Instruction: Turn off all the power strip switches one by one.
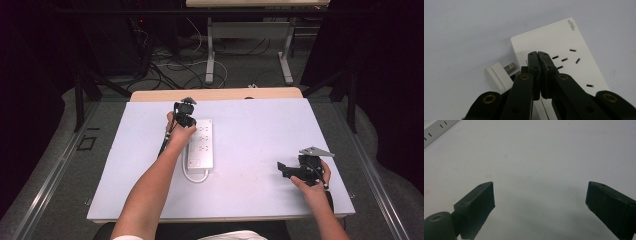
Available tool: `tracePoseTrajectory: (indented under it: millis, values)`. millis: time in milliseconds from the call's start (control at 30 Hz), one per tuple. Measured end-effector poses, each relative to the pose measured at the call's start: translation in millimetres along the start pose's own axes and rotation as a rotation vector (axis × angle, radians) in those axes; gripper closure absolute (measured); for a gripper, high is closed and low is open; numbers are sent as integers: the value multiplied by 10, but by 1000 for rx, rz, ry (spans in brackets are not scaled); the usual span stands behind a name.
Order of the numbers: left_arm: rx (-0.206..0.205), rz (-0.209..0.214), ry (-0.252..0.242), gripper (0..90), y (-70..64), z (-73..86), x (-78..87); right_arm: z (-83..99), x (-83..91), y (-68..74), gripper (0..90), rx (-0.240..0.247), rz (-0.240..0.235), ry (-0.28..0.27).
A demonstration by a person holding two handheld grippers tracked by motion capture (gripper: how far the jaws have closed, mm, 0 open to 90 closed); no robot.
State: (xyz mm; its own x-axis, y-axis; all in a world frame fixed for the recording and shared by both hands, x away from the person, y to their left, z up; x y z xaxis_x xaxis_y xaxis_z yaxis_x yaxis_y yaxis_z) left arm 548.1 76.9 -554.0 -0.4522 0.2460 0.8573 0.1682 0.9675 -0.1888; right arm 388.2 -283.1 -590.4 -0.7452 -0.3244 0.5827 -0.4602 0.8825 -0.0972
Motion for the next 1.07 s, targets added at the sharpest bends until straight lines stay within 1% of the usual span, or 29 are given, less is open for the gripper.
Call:
tracePoseTrajectory:
  millis: [33,67,100,233,333,367,433,500,533,600,733,767,833,867,933,1000,1033,1067]
  values:
    - [-6,8,-6,884,-10,13,13,-7,4,8,79,-7,-1,-2]
    - [-14,12,-1,879,-17,26,33,-9,8,9,79,-4,-3,-4]
    - [-11,20,-11,872,-29,37,41,-9,8,4,79,5,-5,-6]
    - [-16,52,-21,823,-65,85,98,-10,5,8,79,9,-2,-2]
    - [-32,79,-30,778,-65,129,166,-8,5,6,79,8,-2,-3]
    - [-27,84,-35,762,-62,141,184,-4,4,1,79,5,-1,-2]
    - [-14,111,-35,733,-46,175,233,-4,1,-1,80,-1,5,-2]
    - [-14,127,-34,708,-21,217,285,-5,7,3,79,-5,2,0]
    - [-17,130,-38,696,-3,238,310,-8,7,7,79,-8,3,-2]
    - [-10,149,-48,659,33,285,375,-8,11,10,79,0,-2,-2]
    - [18,200,-75,597,124,412,518,-11,13,11,79,-2,1,-3]
    - [25,211,-80,568,154,462,555,-12,11,5,79,-1,2,-7]
    - [29,226,-67,498,206,540,601,-9,13,5,79,-9,4,-4]
    - [35,225,-80,458,238,584,631,-7,13,-2,79,-5,4,-5]
    - [7,229,-121,423,327,662,701,-5,14,-5,79,-6,5,-5]
    - [9,236,-143,367,414,738,767,-4,12,-8,80,-3,4,-5]
    - [3,253,-170,354,451,764,796,1,6,-11,79,0,4,-4]
    - [-7,265,-196,344,487,788,824,0,4,-6,79,-7,3,-1]
Point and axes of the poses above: each handheld gripper's, and its own axes: x roughly backward along the jaws, z roughly out of its underside, y roughly to its left, the point moved 6 cm from there along -x, roughly forward along the jaws, and after that the axes turned 15 degrees about x, right-handed, at the moved point
